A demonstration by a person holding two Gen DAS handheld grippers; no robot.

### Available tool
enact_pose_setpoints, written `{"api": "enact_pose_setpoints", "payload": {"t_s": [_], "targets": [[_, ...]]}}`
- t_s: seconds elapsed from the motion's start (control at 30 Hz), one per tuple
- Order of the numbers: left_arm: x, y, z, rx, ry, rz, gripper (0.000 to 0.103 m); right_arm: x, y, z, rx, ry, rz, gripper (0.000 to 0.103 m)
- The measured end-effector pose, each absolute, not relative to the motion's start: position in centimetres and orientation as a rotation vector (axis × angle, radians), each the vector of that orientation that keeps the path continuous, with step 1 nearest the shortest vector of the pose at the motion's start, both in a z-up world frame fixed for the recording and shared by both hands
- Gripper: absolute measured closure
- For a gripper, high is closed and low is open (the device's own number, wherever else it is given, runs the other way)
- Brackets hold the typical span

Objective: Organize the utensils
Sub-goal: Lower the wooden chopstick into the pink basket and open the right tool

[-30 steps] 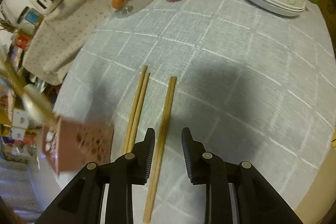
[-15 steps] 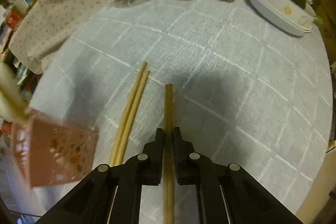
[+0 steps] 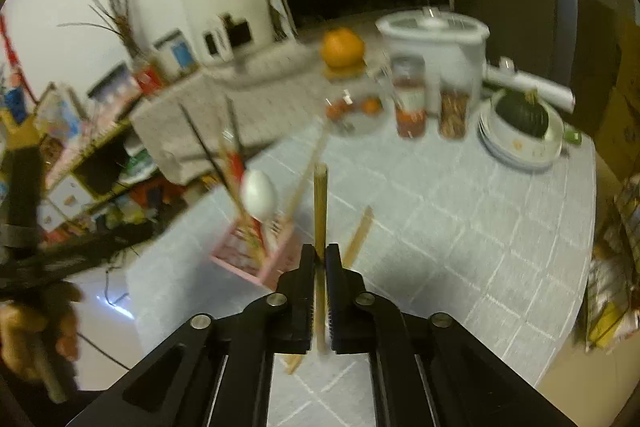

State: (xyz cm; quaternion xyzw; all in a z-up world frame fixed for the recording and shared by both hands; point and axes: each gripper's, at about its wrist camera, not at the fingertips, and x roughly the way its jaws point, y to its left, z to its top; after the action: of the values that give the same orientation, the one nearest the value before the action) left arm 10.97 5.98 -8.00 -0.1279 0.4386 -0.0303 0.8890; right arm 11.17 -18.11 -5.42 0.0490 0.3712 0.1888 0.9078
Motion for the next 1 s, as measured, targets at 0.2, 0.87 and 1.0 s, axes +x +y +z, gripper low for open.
{"api": "enact_pose_setpoints", "payload": {"t_s": [0.2, 0.87, 1.0], "targets": [[10.7, 6.5, -8.1, -0.274, 0.916, -0.047, 0.028, 11.0, -16.5, -0.8, 0.079, 0.669, 0.42, 0.098], [11.2, 7.4, -8.9, -0.248, 0.949, -0.041, 0.028, 16.9, -10.3, -3.2, 0.095, 0.739, 0.486, 0.098], [11.0, 7.1, -8.9, -0.23, 0.95, -0.046, 0.028, 17.6, -10.2, -4.4, 0.117, 0.774, 0.491, 0.098]]}}
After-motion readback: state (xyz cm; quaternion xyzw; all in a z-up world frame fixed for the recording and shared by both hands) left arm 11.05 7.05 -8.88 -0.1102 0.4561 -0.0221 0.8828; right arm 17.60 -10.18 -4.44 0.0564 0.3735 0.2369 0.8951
